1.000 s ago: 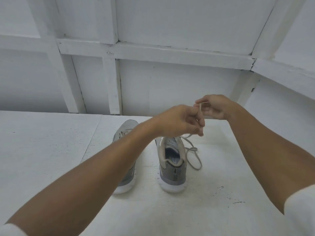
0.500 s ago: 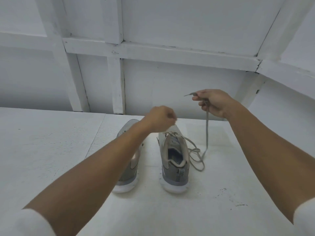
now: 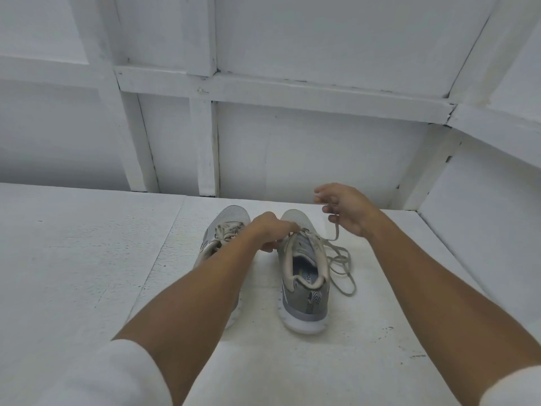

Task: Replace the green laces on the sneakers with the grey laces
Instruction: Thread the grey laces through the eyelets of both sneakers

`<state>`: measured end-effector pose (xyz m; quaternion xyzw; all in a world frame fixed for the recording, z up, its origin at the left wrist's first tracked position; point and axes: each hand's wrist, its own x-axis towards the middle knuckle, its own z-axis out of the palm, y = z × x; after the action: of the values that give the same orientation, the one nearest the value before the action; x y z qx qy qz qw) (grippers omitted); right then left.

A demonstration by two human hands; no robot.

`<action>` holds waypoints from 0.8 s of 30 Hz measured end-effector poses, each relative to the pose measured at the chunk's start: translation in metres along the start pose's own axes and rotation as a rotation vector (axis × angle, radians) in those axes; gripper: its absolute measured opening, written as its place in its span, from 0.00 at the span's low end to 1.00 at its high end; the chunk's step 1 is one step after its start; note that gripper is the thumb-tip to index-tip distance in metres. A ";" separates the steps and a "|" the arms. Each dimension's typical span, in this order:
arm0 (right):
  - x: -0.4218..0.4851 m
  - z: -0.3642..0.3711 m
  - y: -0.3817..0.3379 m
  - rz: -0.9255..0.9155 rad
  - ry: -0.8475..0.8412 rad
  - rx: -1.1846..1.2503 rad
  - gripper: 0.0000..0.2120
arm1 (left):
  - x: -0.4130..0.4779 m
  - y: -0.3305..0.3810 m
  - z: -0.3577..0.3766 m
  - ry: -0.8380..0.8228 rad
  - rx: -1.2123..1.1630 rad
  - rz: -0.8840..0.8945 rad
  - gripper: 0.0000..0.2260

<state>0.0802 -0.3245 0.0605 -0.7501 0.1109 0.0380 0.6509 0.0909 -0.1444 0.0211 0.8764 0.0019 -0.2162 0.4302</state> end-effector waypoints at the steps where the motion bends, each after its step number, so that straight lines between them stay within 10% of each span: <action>1: 0.000 0.003 0.004 0.000 0.004 -0.007 0.04 | 0.000 0.000 0.000 -0.007 -0.019 -0.007 0.18; 24: 0.003 0.042 0.054 -0.109 0.096 -0.480 0.06 | 0.010 -0.010 0.003 -0.018 -0.368 -0.057 0.04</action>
<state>0.0748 -0.2900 0.0011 -0.8890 0.0888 -0.0074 0.4492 0.0966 -0.1420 0.0081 0.7807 0.0623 -0.2320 0.5769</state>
